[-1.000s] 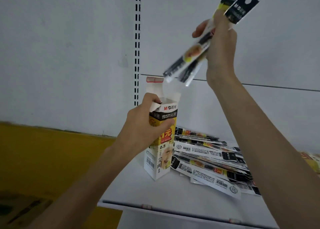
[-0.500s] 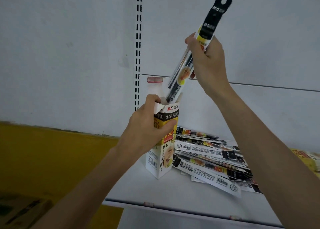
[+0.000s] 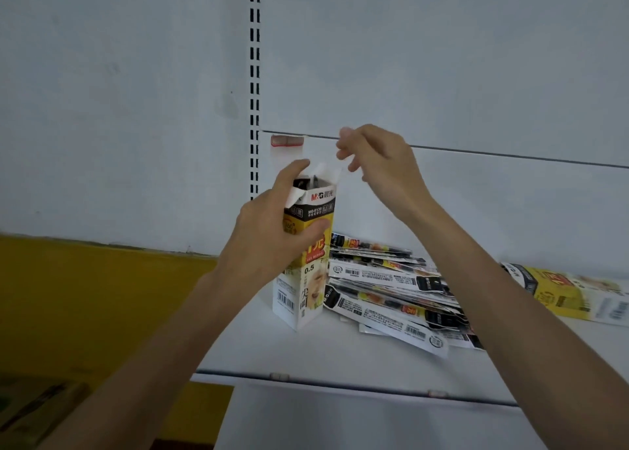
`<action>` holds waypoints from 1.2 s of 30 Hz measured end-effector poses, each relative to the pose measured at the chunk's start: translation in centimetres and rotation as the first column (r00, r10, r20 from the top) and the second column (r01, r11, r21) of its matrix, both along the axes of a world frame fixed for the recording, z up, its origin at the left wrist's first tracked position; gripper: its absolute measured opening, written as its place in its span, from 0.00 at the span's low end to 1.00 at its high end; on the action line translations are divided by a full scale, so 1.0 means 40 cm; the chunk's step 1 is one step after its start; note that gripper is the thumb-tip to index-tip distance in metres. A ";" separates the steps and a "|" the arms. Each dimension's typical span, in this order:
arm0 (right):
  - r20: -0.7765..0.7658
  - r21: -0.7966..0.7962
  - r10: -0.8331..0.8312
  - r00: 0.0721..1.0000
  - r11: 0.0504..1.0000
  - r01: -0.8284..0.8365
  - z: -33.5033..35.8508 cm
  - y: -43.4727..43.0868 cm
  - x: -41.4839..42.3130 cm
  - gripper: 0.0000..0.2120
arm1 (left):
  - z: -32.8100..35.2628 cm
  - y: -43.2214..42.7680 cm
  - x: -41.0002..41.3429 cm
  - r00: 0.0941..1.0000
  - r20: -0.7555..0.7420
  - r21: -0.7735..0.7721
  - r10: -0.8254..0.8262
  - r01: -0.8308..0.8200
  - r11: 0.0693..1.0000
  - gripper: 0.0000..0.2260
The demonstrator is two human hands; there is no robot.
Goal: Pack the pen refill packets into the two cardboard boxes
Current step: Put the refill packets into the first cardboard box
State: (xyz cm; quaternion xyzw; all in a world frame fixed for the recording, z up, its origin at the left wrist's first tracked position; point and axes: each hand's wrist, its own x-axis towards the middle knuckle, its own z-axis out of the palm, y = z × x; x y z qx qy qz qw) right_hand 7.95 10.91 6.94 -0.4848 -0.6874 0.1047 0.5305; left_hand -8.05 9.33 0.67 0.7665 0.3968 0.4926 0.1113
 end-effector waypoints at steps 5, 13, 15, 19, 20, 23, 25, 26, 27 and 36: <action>0.678 -0.376 0.022 0.735 0.869 0.320 -0.119 0.064 0.135 0.14 | 0.005 -0.008 -0.003 1.000 -0.024 -0.037 -0.006 0.005 0.999 0.17; 0.590 -0.465 0.026 0.807 0.828 0.313 -0.263 0.077 0.184 0.17 | -0.006 -0.011 0.004 1.000 0.010 -0.043 0.008 -0.007 0.999 0.17; 0.561 -0.457 0.042 0.827 0.849 0.267 -0.264 0.072 0.184 0.12 | -0.008 -0.008 0.003 1.000 0.020 -0.040 0.016 -0.015 0.999 0.17; 0.583 -0.470 0.057 0.810 0.837 0.279 -0.257 0.063 0.213 0.18 | -0.009 -0.006 0.000 0.999 0.044 -0.037 0.010 -0.008 0.999 0.17; 0.605 -0.490 0.075 0.793 0.819 0.297 -0.257 0.064 0.221 0.20 | -0.008 -0.005 0.000 0.999 0.046 -0.040 0.008 -0.006 0.999 0.17; 0.632 -0.500 0.084 0.770 0.804 0.322 -0.256 0.072 0.227 0.18 | -0.008 -0.002 0.001 0.999 0.041 -0.043 0.008 -0.006 0.999 0.17; 0.607 -0.479 0.068 0.792 0.826 0.296 -0.251 0.079 0.223 0.14 | -0.009 0.000 0.000 0.999 0.045 -0.037 0.009 -0.008 0.999 0.17; 0.574 -0.472 0.057 0.817 0.838 0.273 -0.249 0.081 0.222 0.12 | -0.010 0.000 -0.002 0.999 0.053 -0.036 0.009 -0.007 0.999 0.17; 0.540 -0.471 0.049 0.840 0.845 0.253 -0.245 0.085 0.223 0.10 | -0.012 0.000 -0.004 0.998 0.063 -0.038 0.009 -0.007 0.999 0.17; 0.773 -0.473 0.109 0.625 0.754 0.455 -0.205 0.084 0.272 0.04 | -0.014 0.000 0.005 0.999 0.046 -0.026 0.013 -0.012 1.000 0.18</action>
